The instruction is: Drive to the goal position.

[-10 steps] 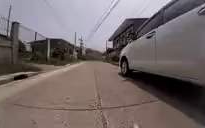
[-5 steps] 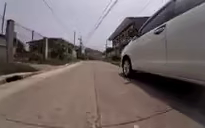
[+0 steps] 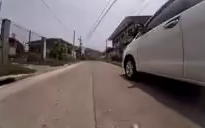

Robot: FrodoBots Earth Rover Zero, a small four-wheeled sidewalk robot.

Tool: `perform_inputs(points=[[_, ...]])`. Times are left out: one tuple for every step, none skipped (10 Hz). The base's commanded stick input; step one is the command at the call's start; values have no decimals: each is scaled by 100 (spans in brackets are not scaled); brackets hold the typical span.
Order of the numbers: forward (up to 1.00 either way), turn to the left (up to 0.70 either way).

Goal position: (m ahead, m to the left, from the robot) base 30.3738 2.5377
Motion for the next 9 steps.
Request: perform_inputs(points=[[70,0],[70,0],[70,0],[70,0],[70,0],[70,0],[70,0],[70,0],[70,0]])
